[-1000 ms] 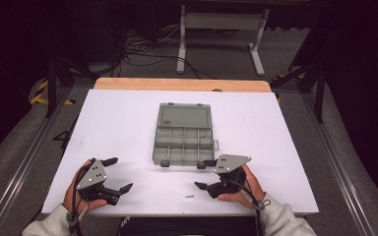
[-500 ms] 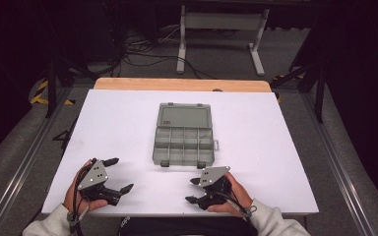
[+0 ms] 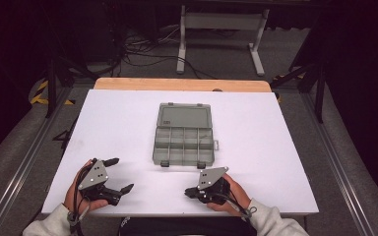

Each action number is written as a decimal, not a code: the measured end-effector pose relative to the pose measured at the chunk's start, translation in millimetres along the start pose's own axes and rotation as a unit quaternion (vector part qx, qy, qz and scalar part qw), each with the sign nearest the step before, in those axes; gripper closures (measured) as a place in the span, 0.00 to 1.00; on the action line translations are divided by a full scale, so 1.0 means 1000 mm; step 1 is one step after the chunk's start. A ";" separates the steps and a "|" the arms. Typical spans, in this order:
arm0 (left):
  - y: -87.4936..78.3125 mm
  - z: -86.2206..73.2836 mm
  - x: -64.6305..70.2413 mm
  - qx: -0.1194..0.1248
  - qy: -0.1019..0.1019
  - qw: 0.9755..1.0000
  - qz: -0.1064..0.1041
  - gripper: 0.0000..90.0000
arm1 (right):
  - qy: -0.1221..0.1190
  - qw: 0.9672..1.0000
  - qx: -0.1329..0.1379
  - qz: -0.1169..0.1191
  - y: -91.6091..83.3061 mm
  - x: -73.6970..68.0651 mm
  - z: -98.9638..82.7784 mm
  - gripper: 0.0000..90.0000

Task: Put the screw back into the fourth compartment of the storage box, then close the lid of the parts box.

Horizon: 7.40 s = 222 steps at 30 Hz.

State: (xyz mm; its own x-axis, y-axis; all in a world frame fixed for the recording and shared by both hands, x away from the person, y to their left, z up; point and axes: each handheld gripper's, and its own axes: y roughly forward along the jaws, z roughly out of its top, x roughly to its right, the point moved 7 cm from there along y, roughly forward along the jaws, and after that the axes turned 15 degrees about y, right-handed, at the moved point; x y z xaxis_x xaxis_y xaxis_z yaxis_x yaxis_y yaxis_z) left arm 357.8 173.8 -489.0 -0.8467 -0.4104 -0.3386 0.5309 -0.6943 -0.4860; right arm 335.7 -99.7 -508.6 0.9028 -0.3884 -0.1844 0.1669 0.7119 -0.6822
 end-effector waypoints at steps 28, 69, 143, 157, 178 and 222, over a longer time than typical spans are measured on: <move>-0.001 0.000 -0.001 0.001 -0.004 1.000 0.003 0.05 | -0.011 0.999 0.035 -0.023 -0.023 0.008 0.013 0.98; -0.002 -0.002 -0.003 -0.005 -0.008 1.000 0.012 0.06 | 0.087 0.977 0.155 -0.119 -0.067 0.108 0.073 0.98; 0.016 0.010 -0.039 -0.029 0.002 0.999 0.033 0.61 | 0.136 0.958 0.148 -0.204 -0.087 0.154 0.030 0.87; 0.042 0.018 -0.068 -0.059 0.006 0.998 0.010 1.00 | 0.125 0.960 0.132 -0.214 -0.093 0.162 0.032 1.00; 0.077 0.036 -0.108 -0.064 0.010 0.998 0.013 1.00 | 0.128 0.961 0.085 -0.231 -0.089 0.189 0.034 1.00; 0.168 0.019 -0.140 -0.143 -0.047 0.987 -0.053 1.00 | 0.153 0.970 -0.010 -0.190 -0.033 0.240 0.048 1.00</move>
State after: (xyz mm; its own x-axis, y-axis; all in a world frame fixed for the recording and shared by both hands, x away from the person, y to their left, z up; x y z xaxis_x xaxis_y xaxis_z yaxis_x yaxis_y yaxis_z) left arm 564.5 103.5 -508.1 -0.8902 -0.4075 -0.2038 0.4165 -0.5467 -0.7264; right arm 565.5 -188.2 -497.0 0.6171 -0.7783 -0.1156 0.4545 0.4725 -0.7551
